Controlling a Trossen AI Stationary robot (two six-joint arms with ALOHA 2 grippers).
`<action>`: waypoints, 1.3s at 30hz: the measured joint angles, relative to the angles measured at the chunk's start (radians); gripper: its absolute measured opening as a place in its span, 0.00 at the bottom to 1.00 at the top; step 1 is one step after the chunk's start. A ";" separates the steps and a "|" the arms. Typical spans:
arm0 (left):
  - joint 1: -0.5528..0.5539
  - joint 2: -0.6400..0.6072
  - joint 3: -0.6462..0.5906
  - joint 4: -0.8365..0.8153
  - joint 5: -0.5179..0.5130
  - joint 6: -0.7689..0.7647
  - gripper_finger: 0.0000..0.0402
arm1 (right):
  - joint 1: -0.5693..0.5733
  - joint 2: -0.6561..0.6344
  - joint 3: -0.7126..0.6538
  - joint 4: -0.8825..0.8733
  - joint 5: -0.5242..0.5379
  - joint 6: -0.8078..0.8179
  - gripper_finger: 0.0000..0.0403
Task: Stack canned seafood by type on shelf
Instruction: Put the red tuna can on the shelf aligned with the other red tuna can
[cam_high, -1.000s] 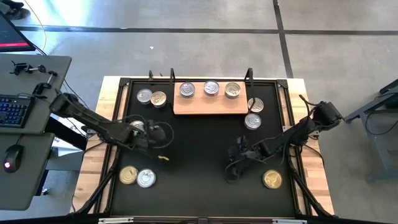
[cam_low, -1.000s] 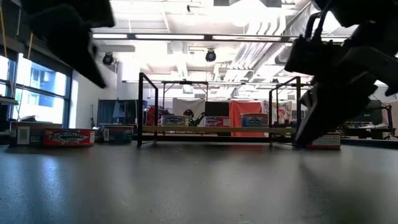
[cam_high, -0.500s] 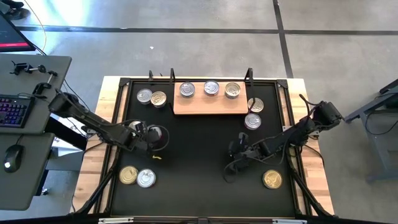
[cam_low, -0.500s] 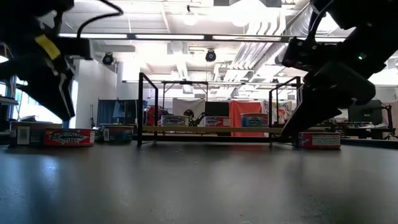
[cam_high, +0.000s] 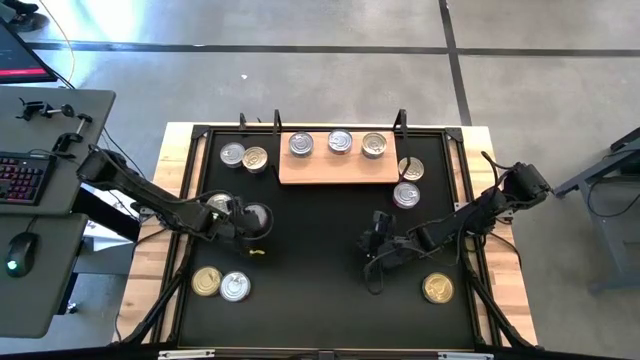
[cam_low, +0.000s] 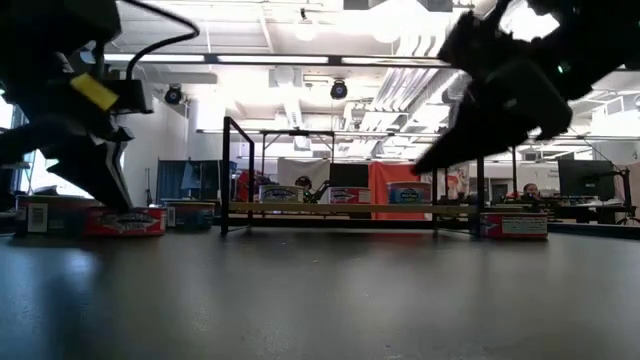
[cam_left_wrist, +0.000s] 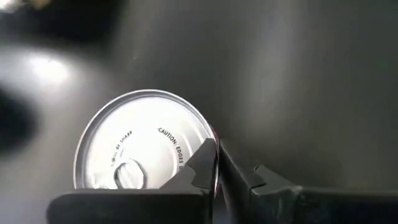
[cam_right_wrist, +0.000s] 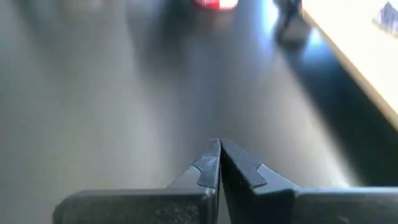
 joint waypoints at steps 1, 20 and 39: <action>0.000 0.002 -0.001 0.044 0.020 0.019 0.03 | -0.002 0.000 0.000 0.030 0.000 -0.030 0.01; -0.012 0.108 0.075 0.440 0.187 0.315 0.00 | -0.087 0.000 0.000 0.174 -0.113 -0.236 0.56; -0.058 0.315 0.152 0.263 0.002 0.395 0.24 | -0.087 0.000 0.000 0.174 -0.116 -0.237 0.61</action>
